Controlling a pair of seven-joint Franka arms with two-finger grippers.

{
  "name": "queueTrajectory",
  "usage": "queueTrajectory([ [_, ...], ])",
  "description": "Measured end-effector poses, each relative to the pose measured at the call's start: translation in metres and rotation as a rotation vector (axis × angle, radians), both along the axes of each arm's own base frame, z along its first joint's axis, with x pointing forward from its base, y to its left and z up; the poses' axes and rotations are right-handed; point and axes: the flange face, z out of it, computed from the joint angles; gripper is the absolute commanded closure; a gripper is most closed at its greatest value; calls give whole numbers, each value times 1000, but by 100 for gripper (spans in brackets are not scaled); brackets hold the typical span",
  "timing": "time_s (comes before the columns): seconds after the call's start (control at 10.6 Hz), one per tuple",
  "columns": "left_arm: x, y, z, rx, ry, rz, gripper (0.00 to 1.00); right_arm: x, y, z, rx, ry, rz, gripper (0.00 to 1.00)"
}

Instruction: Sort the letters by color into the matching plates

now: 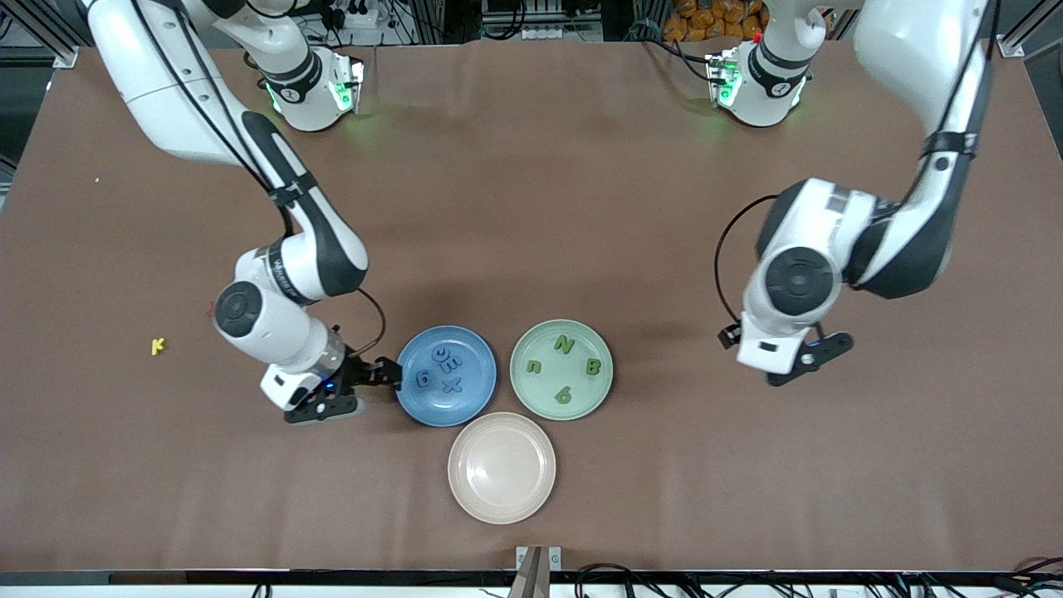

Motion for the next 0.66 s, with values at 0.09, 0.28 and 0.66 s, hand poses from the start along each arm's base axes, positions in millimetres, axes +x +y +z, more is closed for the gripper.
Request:
queueTrajectory([
  [0.09,2,20,14,-51,6,49,0,6,-23,1,-14,-4,0,0],
  [0.28,-8,41,31,-120,27,117,0,19,-77,10,-47,-18,8,0],
  [0.66,-48,44,38,-174,48,163,0,28,-172,19,-114,-38,-40,0],
])
